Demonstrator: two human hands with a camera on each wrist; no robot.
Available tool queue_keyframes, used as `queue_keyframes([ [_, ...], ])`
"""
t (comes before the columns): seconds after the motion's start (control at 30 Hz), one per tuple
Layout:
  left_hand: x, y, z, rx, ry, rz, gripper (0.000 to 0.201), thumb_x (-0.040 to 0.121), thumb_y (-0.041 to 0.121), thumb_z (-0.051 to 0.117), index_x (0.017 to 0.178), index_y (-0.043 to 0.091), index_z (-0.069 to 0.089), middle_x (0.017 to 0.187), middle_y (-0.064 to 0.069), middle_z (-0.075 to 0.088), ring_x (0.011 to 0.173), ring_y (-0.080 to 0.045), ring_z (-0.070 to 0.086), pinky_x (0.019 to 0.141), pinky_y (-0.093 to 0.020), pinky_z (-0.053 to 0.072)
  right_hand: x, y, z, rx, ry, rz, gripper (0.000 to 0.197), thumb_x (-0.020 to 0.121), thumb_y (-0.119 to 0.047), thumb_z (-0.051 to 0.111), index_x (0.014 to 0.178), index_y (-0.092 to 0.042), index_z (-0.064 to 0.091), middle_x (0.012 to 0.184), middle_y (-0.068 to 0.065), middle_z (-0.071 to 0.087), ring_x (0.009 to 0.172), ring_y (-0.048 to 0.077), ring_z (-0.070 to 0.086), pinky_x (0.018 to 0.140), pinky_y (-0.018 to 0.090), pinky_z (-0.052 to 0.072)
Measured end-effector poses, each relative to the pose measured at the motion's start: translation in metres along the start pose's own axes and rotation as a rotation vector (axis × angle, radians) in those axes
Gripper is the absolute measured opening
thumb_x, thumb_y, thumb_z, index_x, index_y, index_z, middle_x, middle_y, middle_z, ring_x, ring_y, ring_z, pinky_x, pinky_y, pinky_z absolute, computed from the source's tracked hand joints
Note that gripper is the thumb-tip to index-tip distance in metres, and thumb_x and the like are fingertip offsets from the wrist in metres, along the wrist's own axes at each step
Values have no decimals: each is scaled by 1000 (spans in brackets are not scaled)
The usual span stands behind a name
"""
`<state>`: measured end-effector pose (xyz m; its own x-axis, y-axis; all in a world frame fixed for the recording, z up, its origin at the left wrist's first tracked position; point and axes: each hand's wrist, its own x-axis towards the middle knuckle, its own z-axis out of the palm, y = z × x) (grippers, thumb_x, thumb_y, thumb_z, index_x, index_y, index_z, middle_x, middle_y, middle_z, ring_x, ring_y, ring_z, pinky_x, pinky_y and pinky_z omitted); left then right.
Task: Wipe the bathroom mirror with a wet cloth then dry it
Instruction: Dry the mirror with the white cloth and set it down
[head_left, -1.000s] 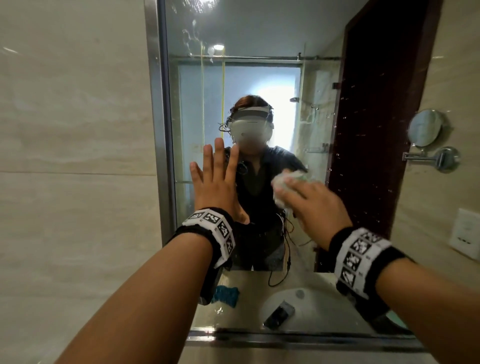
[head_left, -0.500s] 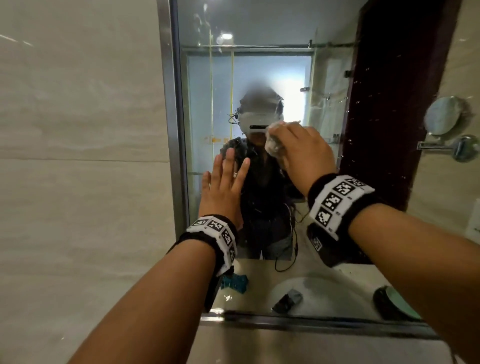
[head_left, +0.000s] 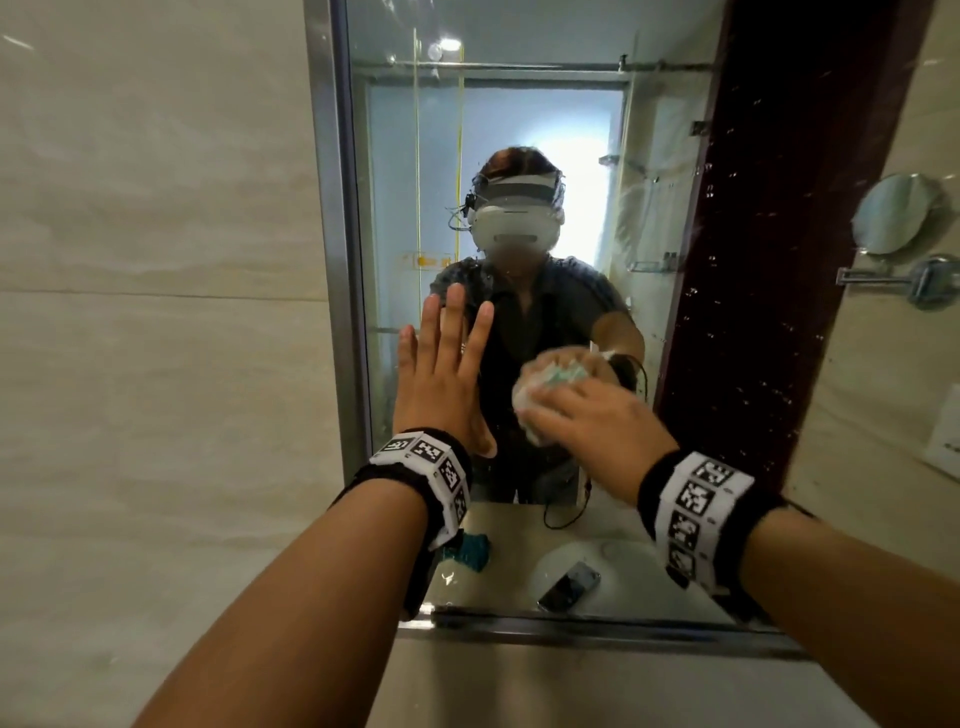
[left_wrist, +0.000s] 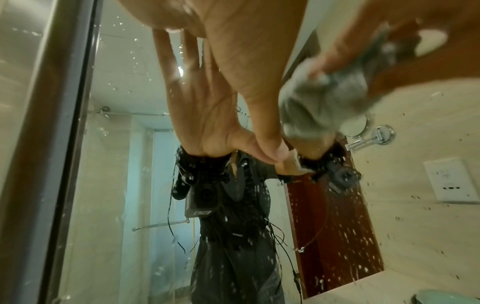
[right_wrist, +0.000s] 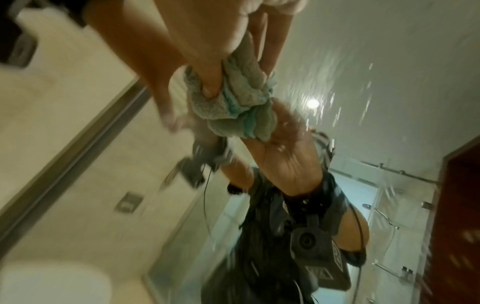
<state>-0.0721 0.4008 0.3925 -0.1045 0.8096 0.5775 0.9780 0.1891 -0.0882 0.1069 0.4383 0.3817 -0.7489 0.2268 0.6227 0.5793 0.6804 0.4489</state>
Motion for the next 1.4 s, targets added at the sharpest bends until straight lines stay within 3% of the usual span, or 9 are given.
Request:
queue_keyframes([
  [0.17, -4, 1, 2, -14, -5, -3, 145, 60, 57, 79, 132, 22, -42, 141, -9, -46, 131, -29, -40, 107, -45, -22, 46, 20, -43, 276, 286, 448, 34, 84, -10, 60, 116, -20, 56, 111, 4, 60, 99, 29, 55, 82, 44, 48],
  [0.3, -7, 2, 7, -10, -4, -2, 144, 61, 58, 78, 131, 20, -43, 140, -9, -47, 130, -29, -40, 108, -45, -22, 37, 16, -16, 138, 228, 332, 39, 80, -9, 65, 118, -15, 57, 117, 9, 61, 98, 36, 57, 78, 52, 51],
  [0.47, -10, 2, 12, -11, -15, -3, 143, 64, 59, 76, 127, 20, -47, 141, -11, -46, 133, -30, -38, 112, -47, -17, -19, -21, 33, 62, 7, 61, 69, 48, -9, 88, 112, -13, 63, 114, 10, 65, 92, 32, 65, 75, 44, 56],
  [0.63, -15, 3, 14, -1, -18, -11, 136, 70, 54, 73, 130, 19, -43, 148, -12, -39, 138, -31, -32, 116, -48, -10, -51, -24, 50, 72, -104, -27, 63, 50, -6, 87, 108, -13, 63, 108, 9, 66, 87, 29, 66, 68, 40, 57],
  [0.73, -17, 1, 13, 10, 22, -7, 123, 78, 48, 69, 138, 20, -35, 153, -11, -30, 142, -30, -23, 117, -47, -4, -41, -11, 27, 24, -73, 36, 51, 60, -2, 78, 108, -12, 63, 109, 11, 64, 91, 33, 63, 69, 41, 56],
  [0.83, -27, -3, 15, 24, 24, 6, 118, 78, 49, 68, 146, 23, -24, 156, -11, -20, 144, -30, -13, 117, -48, -2, -24, 10, -2, 91, -29, 345, 40, 81, -4, 65, 119, -13, 56, 118, 12, 54, 104, 35, 53, 76, 44, 51],
  [0.93, -44, -3, 29, 26, -17, 18, 126, 74, 50, 72, 141, 25, -31, 154, -12, -26, 143, -32, -20, 116, -51, -6, -14, 24, -12, 74, 131, 459, 37, 84, -7, 62, 120, -9, 54, 117, 17, 51, 102, 39, 49, 71, 45, 51],
  [1.17, -52, 13, 54, -30, -66, 5, 123, 77, 43, 72, 137, 25, -33, 152, -13, -30, 141, -33, -24, 115, -49, -8, -51, -3, 35, -23, 141, 248, 48, 63, 1, 76, 109, -7, 62, 104, 16, 61, 84, 39, 58, 64, 39, 53],
  [1.4, -52, 14, 67, -39, -36, -3, 129, 75, 39, 75, 131, 24, -41, 140, -10, -43, 139, -34, -28, 113, -50, -13, -105, -22, 80, 5, 15, 7, 41, 70, -6, 74, 109, -5, 63, 104, 16, 64, 84, 32, 62, 69, 40, 56],
])
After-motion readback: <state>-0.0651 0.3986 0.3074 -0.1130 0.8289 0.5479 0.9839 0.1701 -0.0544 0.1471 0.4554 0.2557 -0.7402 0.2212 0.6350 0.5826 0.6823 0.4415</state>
